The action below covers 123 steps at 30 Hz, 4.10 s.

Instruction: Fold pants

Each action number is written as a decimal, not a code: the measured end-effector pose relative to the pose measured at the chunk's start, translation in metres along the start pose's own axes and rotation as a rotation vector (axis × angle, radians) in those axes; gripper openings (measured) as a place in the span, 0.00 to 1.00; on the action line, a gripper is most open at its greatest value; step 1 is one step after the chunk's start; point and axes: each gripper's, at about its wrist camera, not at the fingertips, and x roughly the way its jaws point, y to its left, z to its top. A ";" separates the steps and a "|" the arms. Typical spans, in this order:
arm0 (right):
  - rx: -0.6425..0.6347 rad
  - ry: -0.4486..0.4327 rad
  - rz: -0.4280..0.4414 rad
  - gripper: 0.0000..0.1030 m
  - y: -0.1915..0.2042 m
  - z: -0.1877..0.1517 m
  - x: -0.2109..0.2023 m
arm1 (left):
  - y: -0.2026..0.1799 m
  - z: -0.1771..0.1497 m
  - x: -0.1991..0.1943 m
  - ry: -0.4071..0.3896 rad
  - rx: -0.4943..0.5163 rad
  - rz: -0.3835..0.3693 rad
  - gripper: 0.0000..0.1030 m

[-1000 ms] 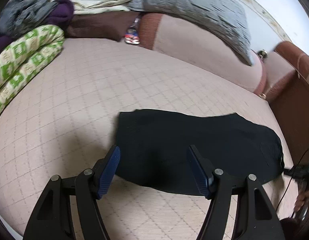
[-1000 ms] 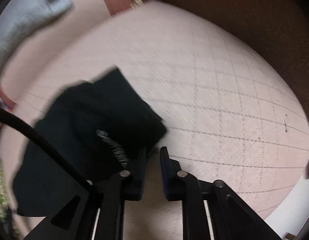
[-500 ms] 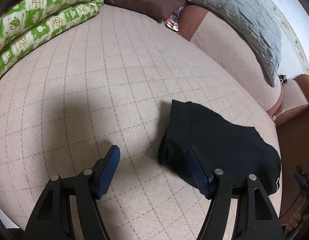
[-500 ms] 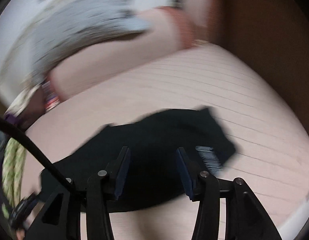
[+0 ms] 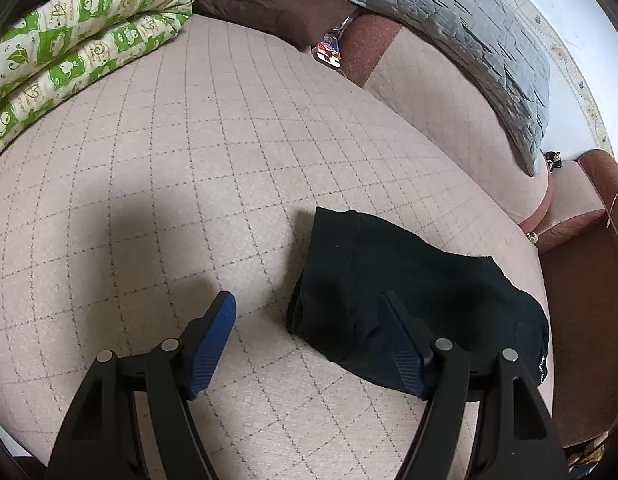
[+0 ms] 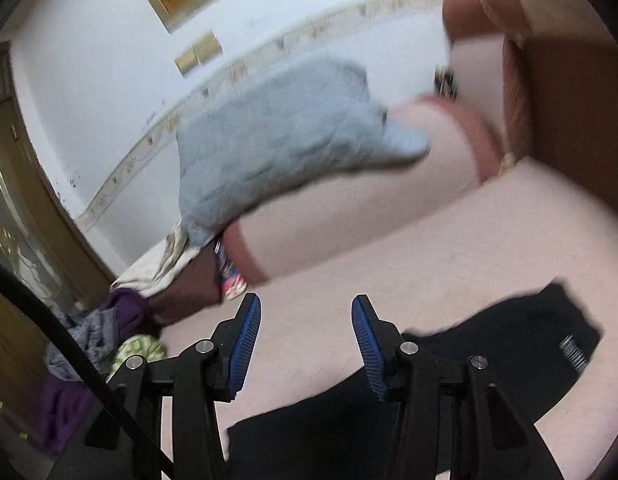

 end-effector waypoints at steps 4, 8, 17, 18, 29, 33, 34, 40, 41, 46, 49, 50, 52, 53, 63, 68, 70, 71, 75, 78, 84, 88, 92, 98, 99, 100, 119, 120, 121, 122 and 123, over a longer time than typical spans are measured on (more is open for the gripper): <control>-0.240 0.241 -0.054 0.58 0.030 -0.028 0.062 | 0.014 0.001 0.003 0.017 -0.032 0.029 0.71; -0.368 0.540 0.010 0.58 0.051 -0.078 0.128 | 0.024 -0.003 0.013 0.070 -0.080 0.012 0.71; -0.492 0.831 0.109 0.60 0.115 -0.140 0.223 | 0.010 -0.009 0.017 0.033 0.029 0.034 0.71; -0.519 0.858 0.102 0.60 0.121 -0.147 0.229 | 0.010 -0.010 0.017 0.034 0.033 0.031 0.71; -0.843 1.069 -0.116 0.80 0.166 -0.221 0.281 | 0.025 -0.021 0.000 0.023 0.060 0.026 0.71; -0.877 1.044 -0.134 0.64 0.166 -0.226 0.276 | 0.017 -0.021 0.006 0.041 0.039 0.005 0.71; -0.893 1.030 -0.142 0.49 0.166 -0.226 0.272 | 0.015 -0.022 0.007 0.046 0.035 -0.003 0.74; -0.830 0.999 -0.118 0.23 0.149 -0.208 0.256 | -0.008 -0.025 0.021 0.003 0.051 0.007 0.78; -0.816 0.995 -0.110 0.23 0.146 -0.204 0.253 | -0.013 -0.025 0.024 0.006 0.065 -0.004 0.71; -0.745 0.971 -0.067 0.22 0.130 -0.177 0.228 | -0.029 -0.021 0.041 0.129 0.035 -0.124 0.13; -0.698 0.929 -0.043 0.22 0.113 -0.155 0.204 | -0.038 -0.018 0.034 0.121 0.029 -0.177 0.13; -0.684 0.916 -0.039 0.22 0.106 -0.145 0.198 | -0.045 -0.018 0.031 0.115 0.045 -0.183 0.13; -0.646 0.891 -0.036 0.22 0.090 -0.131 0.186 | -0.059 -0.016 0.032 0.118 0.071 -0.189 0.13; -0.622 0.872 -0.035 0.22 0.077 -0.121 0.177 | -0.069 -0.017 0.030 0.117 0.090 -0.187 0.13; -0.409 0.767 -0.075 0.26 -0.033 -0.070 0.166 | -0.168 -0.041 0.068 0.209 0.222 -0.174 0.15; -0.284 0.626 -0.153 0.66 -0.101 -0.063 0.160 | -0.191 -0.062 0.063 0.258 0.280 -0.206 0.39; -0.189 0.574 -0.145 0.66 -0.123 -0.058 0.151 | -0.191 -0.071 0.045 0.264 0.311 -0.240 0.52; -0.127 0.545 -0.132 0.66 -0.136 -0.051 0.143 | -0.189 -0.075 0.037 0.264 0.320 -0.249 0.56; -0.017 0.409 -0.131 0.66 -0.160 -0.027 0.104 | -0.167 -0.080 0.013 0.250 0.331 -0.232 0.59; 0.030 0.345 -0.046 0.68 -0.155 -0.023 0.078 | -0.140 -0.075 0.005 0.228 0.275 -0.174 0.59; 0.149 0.571 0.328 0.68 -0.128 -0.073 0.096 | -0.118 -0.099 -0.012 0.226 0.217 -0.095 0.59; 0.136 0.657 0.211 0.64 -0.134 -0.108 0.126 | -0.128 -0.106 -0.021 0.202 0.249 -0.074 0.59; 0.134 0.594 0.059 0.35 -0.161 -0.096 0.114 | -0.128 -0.106 -0.026 0.186 0.265 -0.060 0.59; 0.112 0.411 -0.073 0.67 -0.200 -0.044 0.063 | -0.138 -0.110 -0.018 0.203 0.293 -0.052 0.59; 0.141 0.378 -0.071 0.67 -0.212 -0.036 0.051 | -0.142 -0.111 -0.016 0.206 0.303 -0.048 0.59; 0.161 0.348 -0.075 0.67 -0.223 -0.031 0.042 | -0.145 -0.112 -0.014 0.208 0.315 -0.044 0.59; 0.436 0.254 -0.179 0.68 -0.362 -0.027 -0.041 | -0.334 -0.078 0.032 0.189 0.758 -0.079 0.60; 0.439 0.263 -0.178 0.68 -0.363 -0.030 -0.041 | -0.353 -0.075 0.041 0.221 0.782 -0.091 0.60; 0.451 0.278 -0.175 0.68 -0.365 -0.035 -0.038 | -0.368 -0.074 0.050 0.249 0.800 -0.098 0.60; 0.470 0.291 -0.170 0.68 -0.366 -0.041 -0.034 | -0.383 -0.072 0.058 0.281 0.822 -0.110 0.60; 0.480 0.301 -0.165 0.68 -0.366 -0.045 -0.031 | -0.395 -0.072 0.065 0.302 0.838 -0.117 0.60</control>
